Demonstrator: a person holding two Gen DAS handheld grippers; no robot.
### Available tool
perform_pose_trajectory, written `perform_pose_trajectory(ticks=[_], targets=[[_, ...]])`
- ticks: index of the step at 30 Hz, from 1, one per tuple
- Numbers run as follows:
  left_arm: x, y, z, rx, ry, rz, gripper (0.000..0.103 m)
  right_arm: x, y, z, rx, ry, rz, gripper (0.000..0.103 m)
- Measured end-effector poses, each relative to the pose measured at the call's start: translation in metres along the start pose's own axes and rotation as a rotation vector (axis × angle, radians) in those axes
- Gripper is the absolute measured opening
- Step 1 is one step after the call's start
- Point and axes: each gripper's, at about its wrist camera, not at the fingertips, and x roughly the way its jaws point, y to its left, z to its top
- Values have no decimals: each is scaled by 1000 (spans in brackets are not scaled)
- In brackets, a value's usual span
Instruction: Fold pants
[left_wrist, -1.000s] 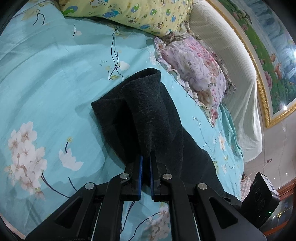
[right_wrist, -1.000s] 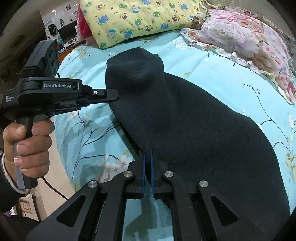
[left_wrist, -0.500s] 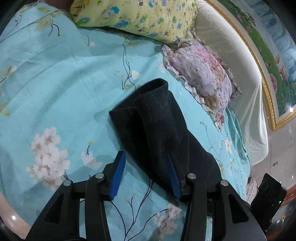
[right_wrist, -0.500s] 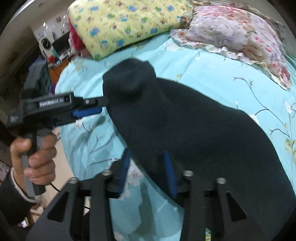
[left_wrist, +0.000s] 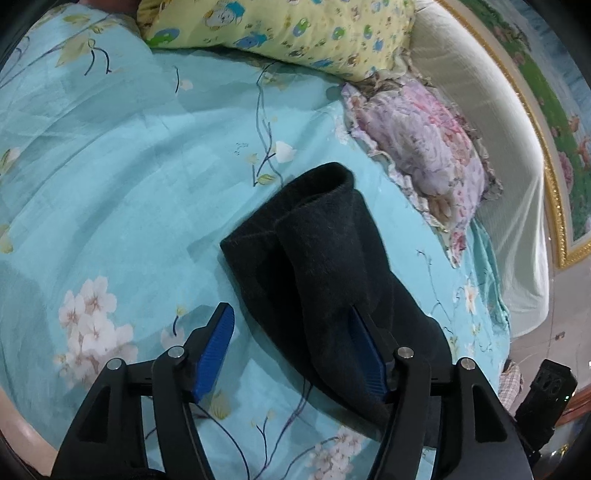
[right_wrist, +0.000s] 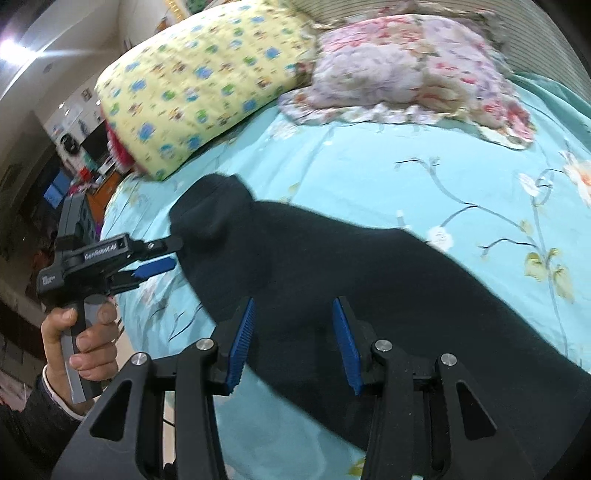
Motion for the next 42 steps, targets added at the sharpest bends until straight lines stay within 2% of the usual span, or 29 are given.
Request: perform_pose_trajectory(ticks=[9, 14, 18, 22, 23, 24, 25, 29, 31, 33, 36, 40, 42], targets=[[14, 5, 14, -20, 17, 20, 65, 7, -67, 34, 115, -23, -49, 45], [21, 8, 18, -24, 22, 24, 65, 42, -83, 54, 83, 40, -57, 45], [27, 8, 21, -18, 21, 16, 62, 71, -86, 56, 40, 113, -79, 45], [35, 4, 21, 5, 16, 28, 45, 86, -90, 48, 15, 162, -64, 42], [36, 1, 20, 18, 8, 34, 37, 86, -89, 48, 6, 169, -53, 34], [35, -1, 18, 34, 2, 25, 32, 86, -89, 47, 9, 180, -29, 21], [31, -3, 16, 43, -9, 6, 21, 85, -89, 47, 26, 192, 9, 17], [-11, -10, 11, 94, -124, -90, 17, 72, -78, 47, -21, 162, -21, 13], [-35, -11, 8, 118, -180, -166, 17, 55, -72, 54, -39, 101, -41, 12], [-44, -14, 6, 156, -196, -192, 17, 42, -69, 63, -52, 40, -78, 11], [-32, -10, 6, 166, -178, -144, 17, 39, -64, 69, -67, -3, -119, 11], [-4, 7, 8, 142, -133, -92, 17, 64, -56, 61, -134, 35, -198, 11], [6, 12, 7, 161, -108, -46, 20, 74, -61, 57, -114, 57, -200, 11]])
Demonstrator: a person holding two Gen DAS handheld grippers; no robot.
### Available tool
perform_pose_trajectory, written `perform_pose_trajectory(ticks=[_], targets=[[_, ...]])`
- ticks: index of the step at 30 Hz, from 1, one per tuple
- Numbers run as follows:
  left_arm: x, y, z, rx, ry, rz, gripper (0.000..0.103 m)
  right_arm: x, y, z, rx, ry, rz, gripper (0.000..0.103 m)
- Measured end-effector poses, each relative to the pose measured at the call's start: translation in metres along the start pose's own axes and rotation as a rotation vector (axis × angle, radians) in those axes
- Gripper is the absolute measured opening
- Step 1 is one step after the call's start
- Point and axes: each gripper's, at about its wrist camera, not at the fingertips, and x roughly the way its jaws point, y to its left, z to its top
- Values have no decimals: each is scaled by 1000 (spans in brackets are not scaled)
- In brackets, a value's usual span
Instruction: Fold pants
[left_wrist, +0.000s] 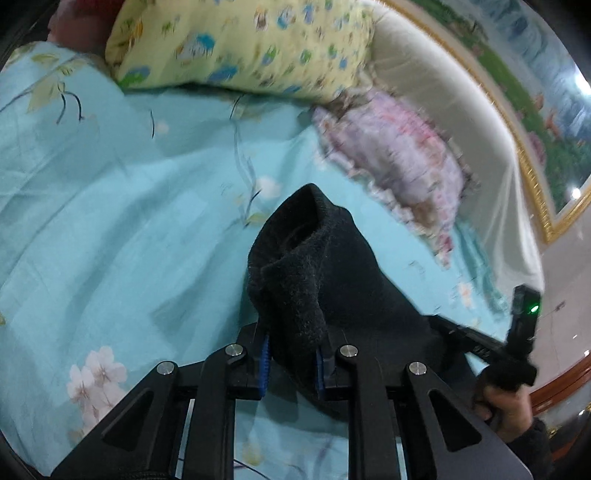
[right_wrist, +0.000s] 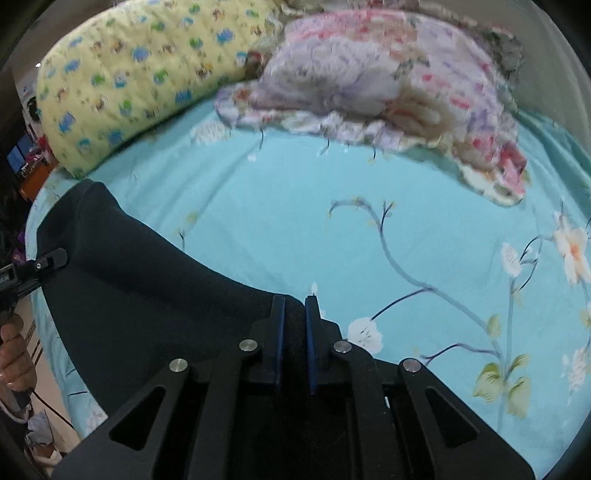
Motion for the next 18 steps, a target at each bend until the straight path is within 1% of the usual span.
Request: perform_pose_trajectory(ticks=[2, 3, 4, 5, 8, 9, 12, 15, 17, 18], targets=[[-1, -1, 0, 9, 4, 29, 26, 6, -4, -2, 39, 12, 18, 14], [-6, -1, 0, 13, -7, 34, 29, 5, -7, -2, 59, 8, 26, 17], [-11, -1, -1, 16, -16, 43, 36, -2, -10, -3, 81, -12, 21, 19], [-16, -1, -1, 17, -26, 57, 39, -8, -11, -4, 89, -25, 14, 20], [-37, -6, -2, 26, -93, 109, 39, -33, -16, -9, 127, -64, 11, 22], [-46, -9, -2, 28, -116, 107, 39, -40, -17, -13, 141, -71, 12, 24], [-60, -20, 0, 41, -134, 79, 40, -61, -22, -29, 194, -90, 29, 28], [-60, -40, -3, 85, -121, 54, 42, -78, -25, -49, 237, -99, 32, 29], [-55, -54, -4, 104, -105, 42, 46, -87, -27, -62, 272, -104, 34, 30], [-52, -63, -6, 114, -90, 25, 46, -93, -29, -69, 290, -107, 36, 31]])
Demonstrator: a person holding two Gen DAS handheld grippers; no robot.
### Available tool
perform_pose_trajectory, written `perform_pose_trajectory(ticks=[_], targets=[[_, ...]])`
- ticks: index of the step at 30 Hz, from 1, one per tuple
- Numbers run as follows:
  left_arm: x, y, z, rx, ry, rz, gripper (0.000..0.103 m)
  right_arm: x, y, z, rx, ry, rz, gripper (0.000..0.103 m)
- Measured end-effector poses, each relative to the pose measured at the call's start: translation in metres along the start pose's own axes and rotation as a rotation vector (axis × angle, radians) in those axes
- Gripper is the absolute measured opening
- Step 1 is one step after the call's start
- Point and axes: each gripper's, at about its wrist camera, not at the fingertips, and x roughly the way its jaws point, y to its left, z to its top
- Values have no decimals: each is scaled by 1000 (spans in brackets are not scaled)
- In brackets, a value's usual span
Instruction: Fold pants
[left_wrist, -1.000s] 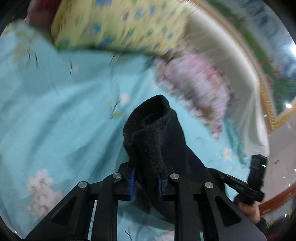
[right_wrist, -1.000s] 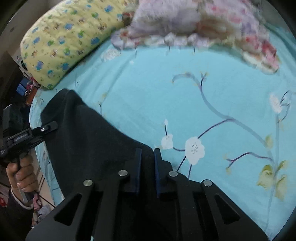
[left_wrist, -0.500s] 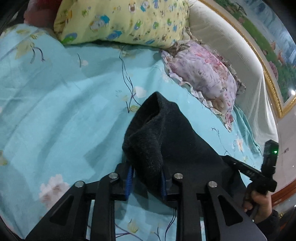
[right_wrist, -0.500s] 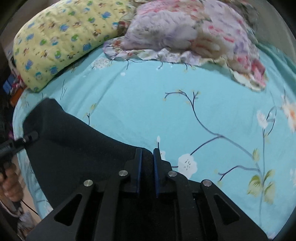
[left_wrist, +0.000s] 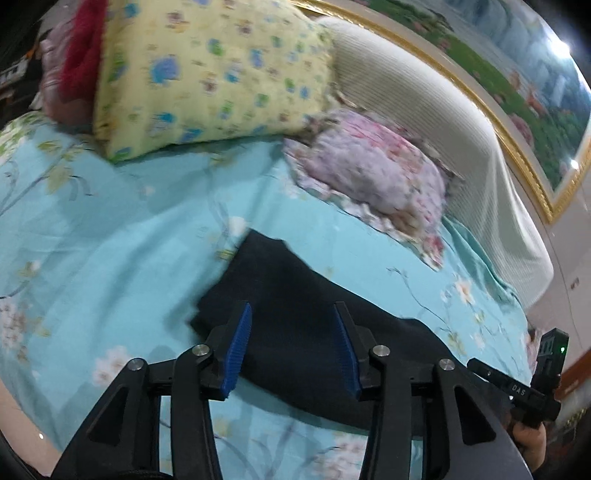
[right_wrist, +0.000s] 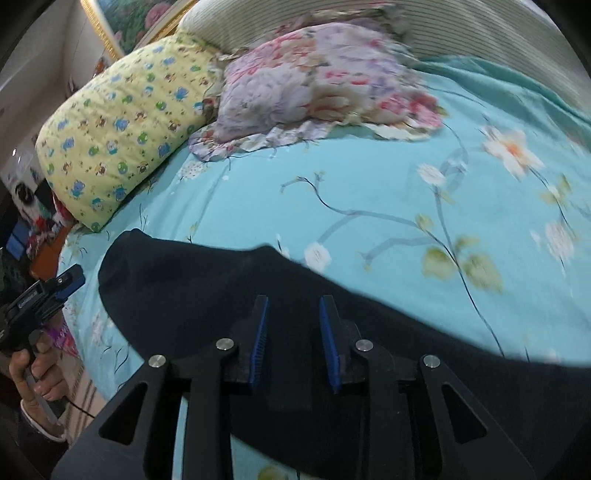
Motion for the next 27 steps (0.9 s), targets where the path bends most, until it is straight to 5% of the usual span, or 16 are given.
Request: perform_pose_trajectory(ticks=[27], targets=[[67, -198, -60, 333, 236, -229, 63, -148, -118, -131, 463, -202, -122, 50]])
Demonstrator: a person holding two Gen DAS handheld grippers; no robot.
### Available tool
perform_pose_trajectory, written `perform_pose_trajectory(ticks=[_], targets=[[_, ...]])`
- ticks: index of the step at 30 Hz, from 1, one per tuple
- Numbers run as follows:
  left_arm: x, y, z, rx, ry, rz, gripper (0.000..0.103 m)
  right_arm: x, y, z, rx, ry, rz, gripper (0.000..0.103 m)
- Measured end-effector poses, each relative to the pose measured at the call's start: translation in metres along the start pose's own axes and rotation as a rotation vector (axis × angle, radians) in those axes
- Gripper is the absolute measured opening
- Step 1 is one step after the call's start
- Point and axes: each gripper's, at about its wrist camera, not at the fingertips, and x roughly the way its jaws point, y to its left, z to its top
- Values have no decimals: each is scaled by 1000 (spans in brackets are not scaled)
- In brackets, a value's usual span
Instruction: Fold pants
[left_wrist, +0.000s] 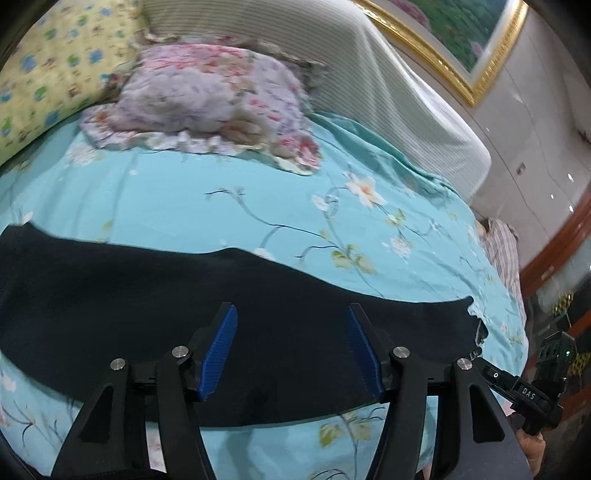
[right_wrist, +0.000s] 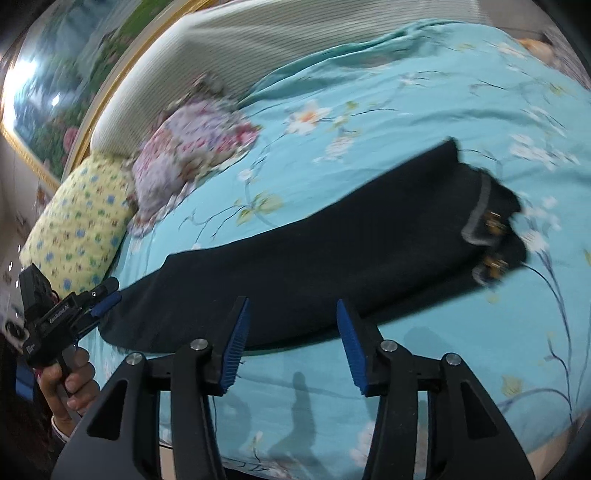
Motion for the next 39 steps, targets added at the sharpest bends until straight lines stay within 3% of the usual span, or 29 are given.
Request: perform_pose_trajectory(ticks=[13, 29, 35, 37, 39], targets=[[45, -72, 16, 149, 90, -65, 67, -28, -71, -4, 220, -84, -66, 56], [107, -145, 23, 294, 205, -110, 72, -9, -108, 9, 390, -97, -26, 57], [134, -183, 18, 401, 261, -138, 72, 0, -117, 23, 437, -141, -19, 56], [144, -197, 15, 442, 289, -151, 72, 2, -120, 25, 435, -149, -27, 44], [154, -209, 10, 474, 322, -174, 72, 2, -126, 25, 430, -152, -40, 17]])
